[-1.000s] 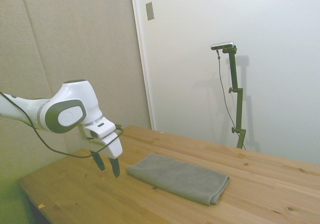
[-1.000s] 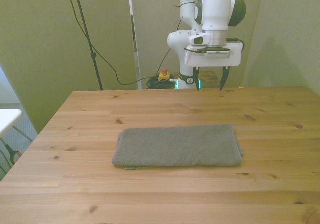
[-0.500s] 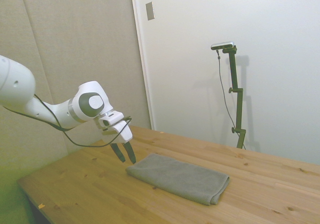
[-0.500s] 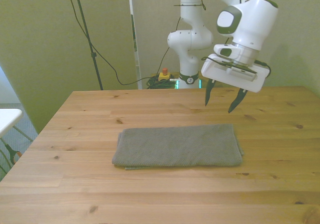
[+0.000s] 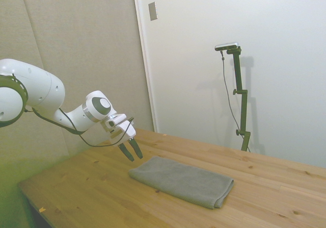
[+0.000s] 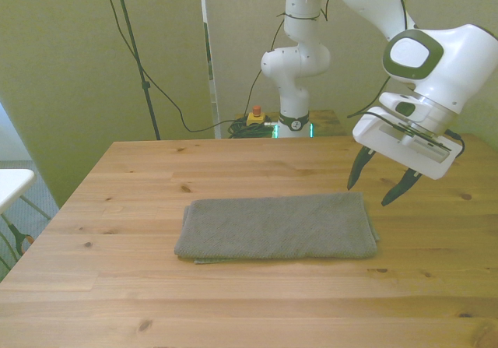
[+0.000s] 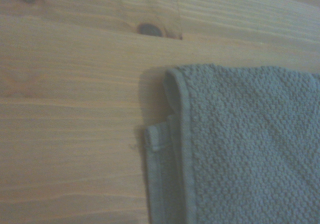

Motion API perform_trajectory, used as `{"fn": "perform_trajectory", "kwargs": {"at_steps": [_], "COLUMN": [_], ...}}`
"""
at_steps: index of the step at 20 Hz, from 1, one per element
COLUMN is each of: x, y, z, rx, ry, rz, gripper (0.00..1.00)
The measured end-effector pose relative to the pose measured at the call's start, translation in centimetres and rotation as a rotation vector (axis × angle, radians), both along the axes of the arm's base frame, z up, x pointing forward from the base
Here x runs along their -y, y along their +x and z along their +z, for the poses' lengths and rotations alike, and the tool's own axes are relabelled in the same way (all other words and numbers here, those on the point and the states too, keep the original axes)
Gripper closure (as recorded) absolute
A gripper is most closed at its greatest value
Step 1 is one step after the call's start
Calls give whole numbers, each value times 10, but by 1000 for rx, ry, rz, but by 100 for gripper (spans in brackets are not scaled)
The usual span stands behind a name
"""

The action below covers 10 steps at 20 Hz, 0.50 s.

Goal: Fold the towel

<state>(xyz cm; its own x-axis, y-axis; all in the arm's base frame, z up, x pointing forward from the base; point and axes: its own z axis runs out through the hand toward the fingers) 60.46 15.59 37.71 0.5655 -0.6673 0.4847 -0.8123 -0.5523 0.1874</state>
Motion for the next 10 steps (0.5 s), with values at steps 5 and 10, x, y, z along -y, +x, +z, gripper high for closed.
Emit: {"fn": "perform_trajectory", "kwargs": {"at_steps": [5, 10], "x": [-11, -10], "y": [1, -2], "z": [-14, -24], "rx": [-15, -36], "ry": [-55, -85], "rz": [-14, -14], "gripper": [0, 0]}}
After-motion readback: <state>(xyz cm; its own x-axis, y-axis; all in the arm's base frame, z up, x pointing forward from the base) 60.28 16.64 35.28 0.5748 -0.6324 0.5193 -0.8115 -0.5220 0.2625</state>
